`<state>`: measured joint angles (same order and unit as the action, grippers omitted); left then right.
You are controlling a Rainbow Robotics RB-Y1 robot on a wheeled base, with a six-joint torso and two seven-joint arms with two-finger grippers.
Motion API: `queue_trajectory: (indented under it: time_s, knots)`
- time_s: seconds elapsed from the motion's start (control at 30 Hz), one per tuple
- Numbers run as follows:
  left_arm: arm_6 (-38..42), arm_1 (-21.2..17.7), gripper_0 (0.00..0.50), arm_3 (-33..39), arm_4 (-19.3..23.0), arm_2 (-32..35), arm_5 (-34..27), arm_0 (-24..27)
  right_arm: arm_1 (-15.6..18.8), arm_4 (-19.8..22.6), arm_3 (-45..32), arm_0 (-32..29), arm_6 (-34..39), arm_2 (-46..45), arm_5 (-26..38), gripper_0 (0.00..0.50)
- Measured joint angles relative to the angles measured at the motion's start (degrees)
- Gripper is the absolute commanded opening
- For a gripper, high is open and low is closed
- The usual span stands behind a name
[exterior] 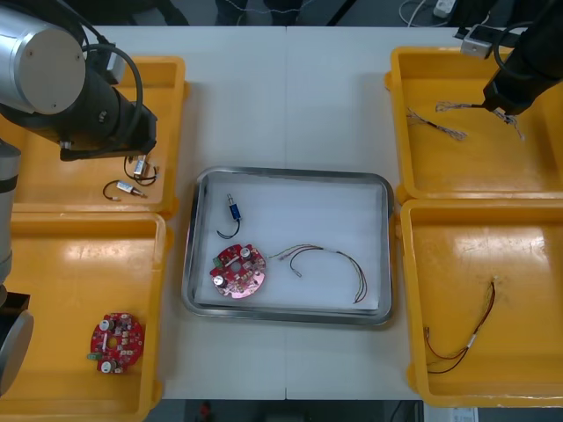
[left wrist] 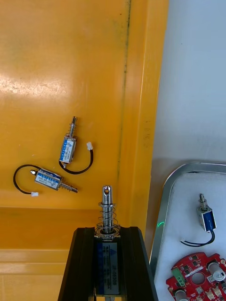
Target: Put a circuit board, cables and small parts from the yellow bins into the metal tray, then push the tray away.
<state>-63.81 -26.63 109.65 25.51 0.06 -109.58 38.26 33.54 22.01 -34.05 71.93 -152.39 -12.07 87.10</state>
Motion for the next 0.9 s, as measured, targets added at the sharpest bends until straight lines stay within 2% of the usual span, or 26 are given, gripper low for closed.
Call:
queue_trajectory:
  time_s: [0.2,0.33,0.5,0.6,0.7,0.9]
  knots:
    - [0.0,0.0,0.002,0.0,0.01,0.0,0.0,-0.01,0.0,-0.55,-5.63,-0.02,5.88,-0.5,8.2,0.0]
    - [0.0,0.0,0.003,0.01,0.01,0.0,0.0,-0.01,0.0,-0.57,-9.56,-0.36,6.4,-0.5,13.12,0.0]
    - [0.0,0.0,0.003,0.01,0.32,0.5,0.0,-0.02,0.0,0.18,-18.25,-2.96,6.95,-0.5,19.07,0.0]
    - [0.0,0.01,0.001,0.01,0.56,1.27,0.0,-0.03,0.0,1.73,-24.18,-5.22,10.4,-0.5,22.03,0.0]
    - [0.0,0.01,0.004,0.02,0.57,1.54,-0.01,-0.06,-0.02,2.81,-29.2,-7.11,14.61,-0.5,22.48,0.0]
    - [0.0,0.03,0.002,0.02,0.57,1.54,-0.01,-0.13,-0.59,5.14,-38.74,-9.86,17.62,-0.18,22.53,0.0]
